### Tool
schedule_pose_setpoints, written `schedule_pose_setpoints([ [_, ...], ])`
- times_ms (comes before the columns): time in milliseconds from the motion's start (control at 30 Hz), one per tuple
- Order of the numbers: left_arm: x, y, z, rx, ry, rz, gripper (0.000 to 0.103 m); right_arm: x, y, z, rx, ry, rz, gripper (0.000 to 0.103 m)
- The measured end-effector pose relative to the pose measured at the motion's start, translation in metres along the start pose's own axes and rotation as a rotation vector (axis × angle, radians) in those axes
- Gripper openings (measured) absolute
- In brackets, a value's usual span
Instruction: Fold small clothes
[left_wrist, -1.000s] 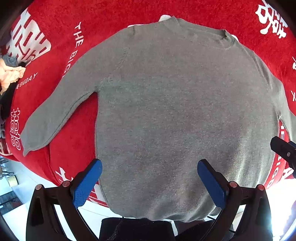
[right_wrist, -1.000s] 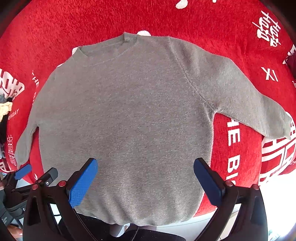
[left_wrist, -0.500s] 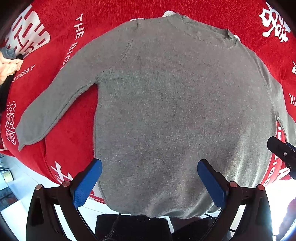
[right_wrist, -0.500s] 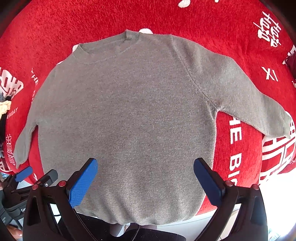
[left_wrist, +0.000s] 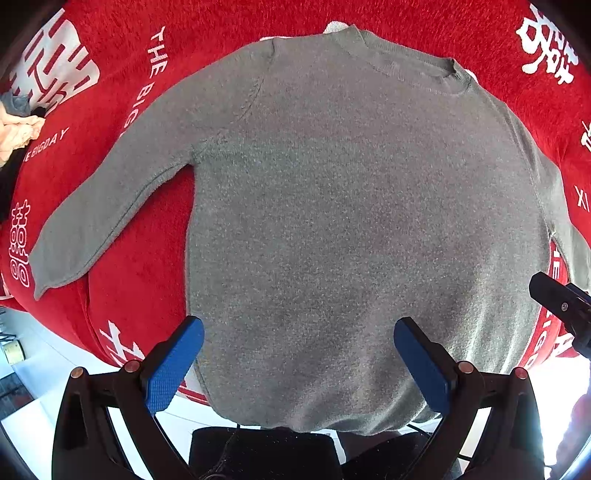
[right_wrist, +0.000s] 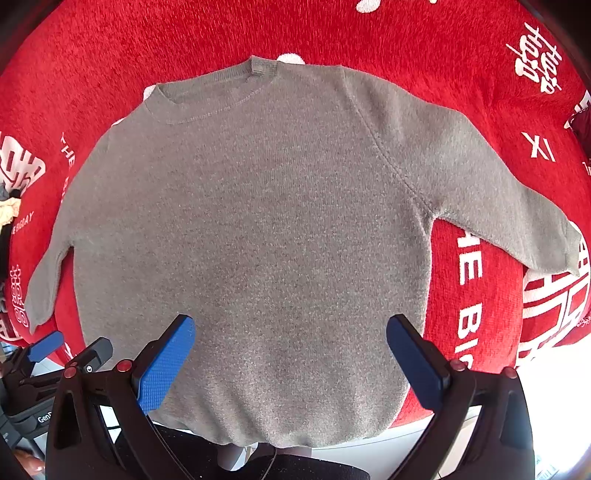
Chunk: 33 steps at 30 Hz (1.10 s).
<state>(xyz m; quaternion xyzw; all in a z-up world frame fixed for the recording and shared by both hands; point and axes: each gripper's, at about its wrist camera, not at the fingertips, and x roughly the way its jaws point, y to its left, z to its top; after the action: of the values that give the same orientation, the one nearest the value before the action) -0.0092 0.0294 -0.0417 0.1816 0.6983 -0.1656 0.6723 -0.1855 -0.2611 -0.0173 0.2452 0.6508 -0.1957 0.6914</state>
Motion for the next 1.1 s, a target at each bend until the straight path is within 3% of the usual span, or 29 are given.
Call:
schedule_pose_setpoints([
  [600,-0.012,-0.006,-0.009,0.003,-0.051,-0.026,0.103,-0.001,-0.001,-0.003,0.000,-0.003,-0.001,0.103],
  [1100,-0.002,-0.002,-0.008,0.006,0.001,0.011,0.103,-0.001,0.004,-0.002,-0.005,-0.004,-0.002,0.103],
])
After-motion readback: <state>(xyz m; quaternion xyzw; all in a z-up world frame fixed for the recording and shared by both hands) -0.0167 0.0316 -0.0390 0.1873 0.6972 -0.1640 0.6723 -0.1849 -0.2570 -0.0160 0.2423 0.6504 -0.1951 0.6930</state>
